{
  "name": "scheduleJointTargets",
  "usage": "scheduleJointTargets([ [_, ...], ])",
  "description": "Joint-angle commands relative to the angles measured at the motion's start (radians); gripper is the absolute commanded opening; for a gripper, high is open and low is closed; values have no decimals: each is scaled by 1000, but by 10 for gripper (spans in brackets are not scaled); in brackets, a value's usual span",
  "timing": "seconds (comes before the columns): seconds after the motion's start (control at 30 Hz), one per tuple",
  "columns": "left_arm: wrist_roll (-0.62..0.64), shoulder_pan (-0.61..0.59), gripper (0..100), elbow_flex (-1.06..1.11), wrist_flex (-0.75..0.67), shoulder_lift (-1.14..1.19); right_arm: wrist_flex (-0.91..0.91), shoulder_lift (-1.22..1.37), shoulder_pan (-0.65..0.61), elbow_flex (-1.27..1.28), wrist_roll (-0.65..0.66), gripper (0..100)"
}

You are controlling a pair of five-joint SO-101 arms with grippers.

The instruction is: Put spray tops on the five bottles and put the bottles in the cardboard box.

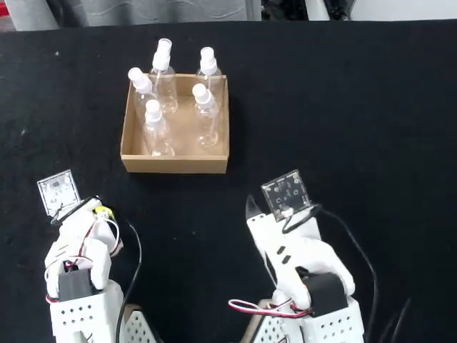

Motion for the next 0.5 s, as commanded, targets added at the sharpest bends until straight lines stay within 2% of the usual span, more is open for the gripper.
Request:
scheduleJointTargets([
  [0.0,-5,-8,30,22,6,-2,2,-96,21,28,-41,64],
  [0.2,-5,-8,30,22,6,-2,2,-96,21,104,-112,64],
  [0.47,-5,-8,30,22,6,-2,17,-97,37,188,-110,55],
])
